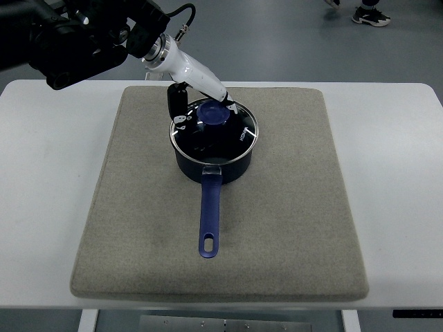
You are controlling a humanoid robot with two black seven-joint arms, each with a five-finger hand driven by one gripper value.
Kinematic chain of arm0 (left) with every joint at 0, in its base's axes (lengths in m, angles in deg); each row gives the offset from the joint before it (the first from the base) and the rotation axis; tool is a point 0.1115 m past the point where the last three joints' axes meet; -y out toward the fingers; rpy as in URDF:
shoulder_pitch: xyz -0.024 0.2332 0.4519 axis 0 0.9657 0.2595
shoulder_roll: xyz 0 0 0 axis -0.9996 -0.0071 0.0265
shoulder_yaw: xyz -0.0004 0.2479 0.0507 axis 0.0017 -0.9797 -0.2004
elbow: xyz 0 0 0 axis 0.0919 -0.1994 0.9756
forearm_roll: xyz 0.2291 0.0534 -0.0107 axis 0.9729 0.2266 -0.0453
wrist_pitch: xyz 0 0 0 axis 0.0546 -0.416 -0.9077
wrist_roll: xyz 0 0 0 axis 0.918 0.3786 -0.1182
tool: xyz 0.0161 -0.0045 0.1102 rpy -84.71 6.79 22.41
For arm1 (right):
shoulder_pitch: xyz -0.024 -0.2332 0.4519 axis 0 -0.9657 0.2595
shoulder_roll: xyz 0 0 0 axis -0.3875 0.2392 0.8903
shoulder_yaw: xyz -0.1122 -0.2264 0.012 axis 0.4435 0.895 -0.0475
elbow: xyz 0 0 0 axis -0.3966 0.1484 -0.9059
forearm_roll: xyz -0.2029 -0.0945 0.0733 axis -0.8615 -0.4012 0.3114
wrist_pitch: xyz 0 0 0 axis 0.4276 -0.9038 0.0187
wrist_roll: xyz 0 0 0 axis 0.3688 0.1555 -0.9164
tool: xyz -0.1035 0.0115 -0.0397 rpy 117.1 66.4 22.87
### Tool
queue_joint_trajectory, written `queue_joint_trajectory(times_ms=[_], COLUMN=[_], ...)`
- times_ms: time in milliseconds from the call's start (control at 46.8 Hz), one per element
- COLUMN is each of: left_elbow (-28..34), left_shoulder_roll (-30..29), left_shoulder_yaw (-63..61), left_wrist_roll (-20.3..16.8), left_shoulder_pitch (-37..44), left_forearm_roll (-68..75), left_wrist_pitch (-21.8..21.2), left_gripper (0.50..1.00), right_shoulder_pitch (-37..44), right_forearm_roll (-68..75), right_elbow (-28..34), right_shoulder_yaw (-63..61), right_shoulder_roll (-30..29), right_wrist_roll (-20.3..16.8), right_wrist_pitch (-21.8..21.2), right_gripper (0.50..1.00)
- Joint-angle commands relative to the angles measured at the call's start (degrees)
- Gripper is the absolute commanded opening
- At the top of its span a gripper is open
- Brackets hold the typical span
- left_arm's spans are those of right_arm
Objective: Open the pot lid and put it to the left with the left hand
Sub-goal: 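Close the left hand fingers around the blue lid knob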
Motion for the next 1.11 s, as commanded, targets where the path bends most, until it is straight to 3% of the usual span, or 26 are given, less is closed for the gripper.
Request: queue_joint_trajectory(times_ms=[0, 406, 555, 769, 854, 982, 1089], left_elbow=[0.04, 0.21, 0.39, 1.53, 2.41, 3.20, 4.43], left_shoulder_roll=[0.57, 0.75, 0.75, 1.45, 1.98, 2.68, 3.65], left_shoulder_yaw=[0.02, 0.11, 0.02, 0.11, 0.11, 0.11, 0.11], left_wrist_roll=[0.00, 0.00, 0.00, 0.00, 0.00, 0.00, 0.00], left_shoulder_pitch=[0.13, 0.13, 0.14, 0.84, 1.36, 1.72, 1.81], left_forearm_roll=[-0.34, -0.43, -0.26, -0.61, -0.61, -0.61, -0.70], left_wrist_pitch=[-0.04, -0.22, -2.59, -2.95, -2.95, -3.03, -3.38], left_gripper=[0.962, 0.939, 0.857, 0.814, 0.774, 0.624, 0.589], right_shoulder_pitch=[0.02, -0.07, 0.02, -0.07, -0.07, 0.02, -0.07], right_forearm_roll=[0.00, 0.00, 0.00, 0.00, 0.00, 0.00, 0.00], right_elbow=[0.03, -0.06, -0.06, -0.06, -0.06, 0.03, -0.06], right_shoulder_yaw=[0.00, 0.00, 0.00, 0.00, 0.00, 0.00, 0.00], right_shoulder_roll=[0.00, 0.00, 0.00, 0.00, 0.00, 0.00, 0.00], right_wrist_roll=[0.00, 0.00, 0.00, 0.00, 0.00, 0.00, 0.00], right_wrist_pitch=[0.00, 0.00, 0.00, 0.00, 0.00, 0.00, 0.00], right_gripper=[0.917, 0.917, 0.917, 0.917, 0.917, 0.917, 0.917])
